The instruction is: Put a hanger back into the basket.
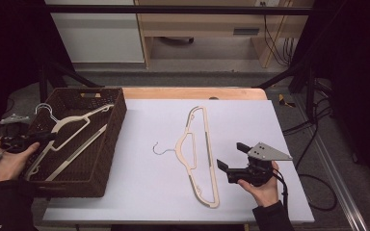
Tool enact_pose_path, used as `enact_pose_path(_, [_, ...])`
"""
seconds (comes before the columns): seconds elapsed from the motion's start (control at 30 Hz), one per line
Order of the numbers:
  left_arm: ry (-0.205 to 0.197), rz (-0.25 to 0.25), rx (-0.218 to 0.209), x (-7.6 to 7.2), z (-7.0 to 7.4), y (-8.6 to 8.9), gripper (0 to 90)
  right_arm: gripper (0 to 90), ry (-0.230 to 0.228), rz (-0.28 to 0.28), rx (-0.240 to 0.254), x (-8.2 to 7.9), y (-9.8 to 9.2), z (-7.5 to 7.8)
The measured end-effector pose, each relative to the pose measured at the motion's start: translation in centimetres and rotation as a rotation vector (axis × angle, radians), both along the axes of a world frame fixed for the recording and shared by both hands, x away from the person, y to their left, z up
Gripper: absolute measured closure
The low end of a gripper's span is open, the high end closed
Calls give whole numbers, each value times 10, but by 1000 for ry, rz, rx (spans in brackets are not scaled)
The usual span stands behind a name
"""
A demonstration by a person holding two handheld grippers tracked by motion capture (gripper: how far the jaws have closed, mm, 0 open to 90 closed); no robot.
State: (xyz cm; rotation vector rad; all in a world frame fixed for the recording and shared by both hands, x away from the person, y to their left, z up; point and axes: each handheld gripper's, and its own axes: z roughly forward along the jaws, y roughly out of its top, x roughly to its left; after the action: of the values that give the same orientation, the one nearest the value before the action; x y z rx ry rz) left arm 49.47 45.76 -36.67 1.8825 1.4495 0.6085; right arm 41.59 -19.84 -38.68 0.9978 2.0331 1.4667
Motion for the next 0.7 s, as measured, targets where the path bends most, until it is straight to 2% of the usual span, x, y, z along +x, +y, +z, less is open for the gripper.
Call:
enact_pose_path(0.03, [-28, 11, -5, -6, 5, 3, 580, 99, 0, -1, 0, 0, 0, 0])
enact_pose_path(0.07, [-28, 11, -5, -6, 5, 3, 579, 99, 0, -1, 0, 0, 0, 0])
enact_pose_path(0.13, [-56, 27, -9, -12, 11, 6, 566, 98, -1, -5, 0, 0, 1, 0])
enact_pose_path(0.2, [-93, 18, -29, -20, 17, 8, 555, 98, -1, -5, -1, -1, 1, 0])
enact_pose_path(0.33, [-185, 1, -61, -37, 28, 1, 443, 96, -4, -11, 3, 0, 0, 0])
enact_pose_path(0.4, [-228, -15, -68, -44, 33, -5, 421, 96, -4, -13, 4, -1, 1, 0])
enact_pose_path(0.43, [-253, -16, -79, -47, 36, -9, 350, 97, -6, -14, 6, -1, 1, 1])
enact_pose_path(0.47, [-275, -23, -84, -50, 38, -13, 350, 97, -6, -14, 6, -1, 1, 1])
enact_pose_path(0.5, [-296, -35, -90, -52, 41, -18, 294, 97, -12, -18, 6, -1, 1, 2])
enact_pose_path(0.53, [-325, -47, -102, -54, 43, -23, 294, 97, -12, -18, 6, -1, 1, 2])
enact_pose_path(0.57, [-349, -53, -111, -56, 44, -29, 200, 99, -17, -20, 10, -1, 1, 3])
enact_pose_path(0.7, [-408, -111, -150, -61, 49, -58, 121, 100, -18, -28, 14, -1, 2, 4])
